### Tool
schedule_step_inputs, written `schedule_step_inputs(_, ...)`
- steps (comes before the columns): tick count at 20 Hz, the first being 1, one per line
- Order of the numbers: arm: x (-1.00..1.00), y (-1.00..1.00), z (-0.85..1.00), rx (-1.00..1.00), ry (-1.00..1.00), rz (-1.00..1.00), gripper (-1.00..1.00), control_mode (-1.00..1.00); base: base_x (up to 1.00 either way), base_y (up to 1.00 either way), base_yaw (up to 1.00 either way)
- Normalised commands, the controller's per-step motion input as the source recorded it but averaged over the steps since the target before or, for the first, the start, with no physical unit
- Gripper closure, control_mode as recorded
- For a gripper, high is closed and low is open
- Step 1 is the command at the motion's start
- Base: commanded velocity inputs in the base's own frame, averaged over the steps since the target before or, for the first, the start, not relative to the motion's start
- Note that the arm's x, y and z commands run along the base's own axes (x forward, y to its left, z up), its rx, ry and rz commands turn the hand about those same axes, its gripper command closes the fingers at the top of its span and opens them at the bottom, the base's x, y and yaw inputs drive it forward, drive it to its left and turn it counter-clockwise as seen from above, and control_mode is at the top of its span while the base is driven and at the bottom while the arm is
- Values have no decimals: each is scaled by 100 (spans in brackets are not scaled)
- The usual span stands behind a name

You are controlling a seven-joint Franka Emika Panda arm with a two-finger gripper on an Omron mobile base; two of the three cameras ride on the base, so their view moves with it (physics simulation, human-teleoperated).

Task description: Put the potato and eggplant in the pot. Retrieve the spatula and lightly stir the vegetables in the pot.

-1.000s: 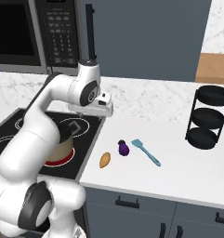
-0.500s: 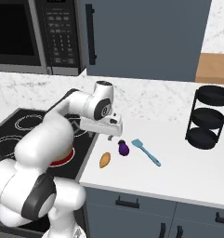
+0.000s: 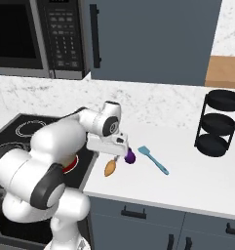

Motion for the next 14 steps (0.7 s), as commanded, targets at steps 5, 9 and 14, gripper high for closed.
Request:
schedule_step_inputs(5, 13, 0, -40, 0, 6, 0, -100, -100, 0, 0, 0)
schedule_step_inputs(9, 26, 0, -36, 0, 1, 0, -100, -100, 0, 0, 0)
schedule_step_inputs(14, 23, -1, -31, 0, 0, 0, -100, -100, 0, 0, 0)
